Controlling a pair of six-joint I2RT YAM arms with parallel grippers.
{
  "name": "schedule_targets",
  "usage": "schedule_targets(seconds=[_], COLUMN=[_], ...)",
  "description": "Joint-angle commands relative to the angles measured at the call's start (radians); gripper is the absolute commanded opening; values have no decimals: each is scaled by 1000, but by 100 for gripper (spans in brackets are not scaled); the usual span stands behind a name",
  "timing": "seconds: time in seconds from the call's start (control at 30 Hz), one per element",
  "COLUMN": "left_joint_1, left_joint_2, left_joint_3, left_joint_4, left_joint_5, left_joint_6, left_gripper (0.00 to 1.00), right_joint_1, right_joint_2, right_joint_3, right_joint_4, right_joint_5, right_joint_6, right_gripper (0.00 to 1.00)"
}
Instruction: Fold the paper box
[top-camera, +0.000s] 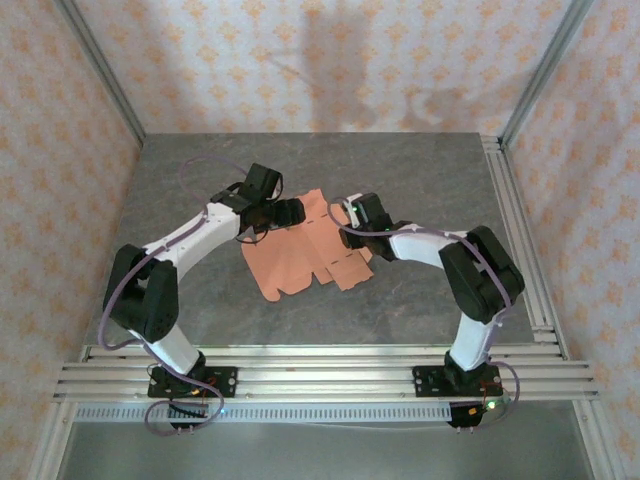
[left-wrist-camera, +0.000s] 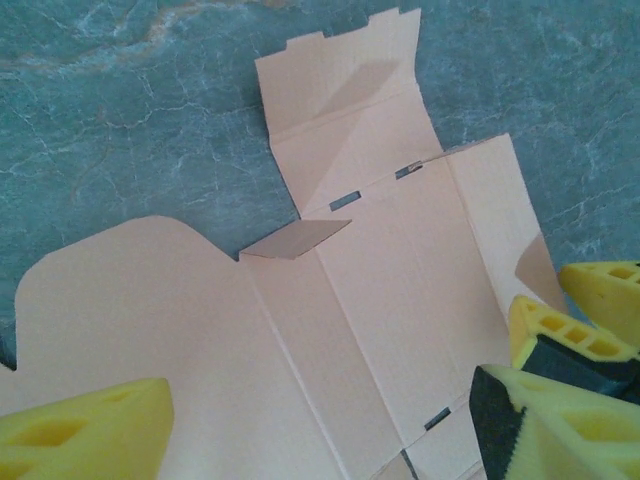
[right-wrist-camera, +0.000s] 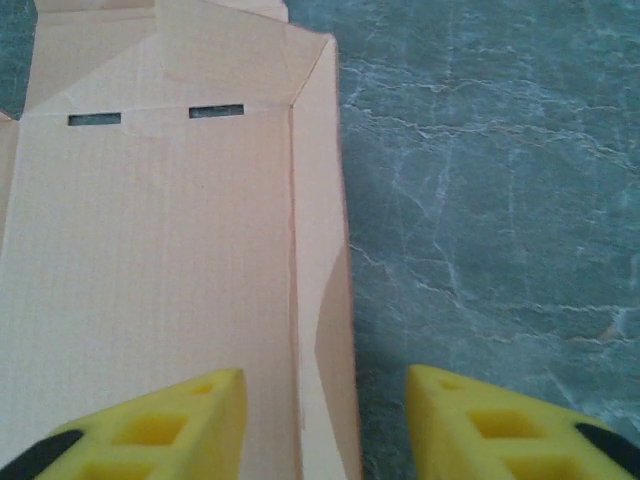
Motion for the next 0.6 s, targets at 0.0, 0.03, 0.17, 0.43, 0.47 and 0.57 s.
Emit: schedule_targets(seconds=[0.0,0.03,0.17,0.43,0.47,0.57], left_joint_1=[12,13,12,12,12,12], left_joint_2=[-33,-31,-23,-14,-14,-12], left_joint_3=[0,2,3,2,2,5], left_joint_4=[12,12,15,14,13,5], left_joint_5=[-30,-29,-23,-12,-12,-12], left_joint_6=[36,37,41,41,43,49], left_gripper=[81,81,82,82,82,82], right_joint_1=[-35,-40,-51,-53,-53,-54], right_joint_2=[-73,-80,-79,-35,-29,-9], right_joint_3=[-47,-61,-96,-109,-105,-85], right_joint_4=[47,57,93,145,145,131], right_joint_5=[-76,-83,-107,-138,-138,-136], right_joint_6=[67,69,72,69,69,63], right_gripper=[49,49,50,40,39,34])
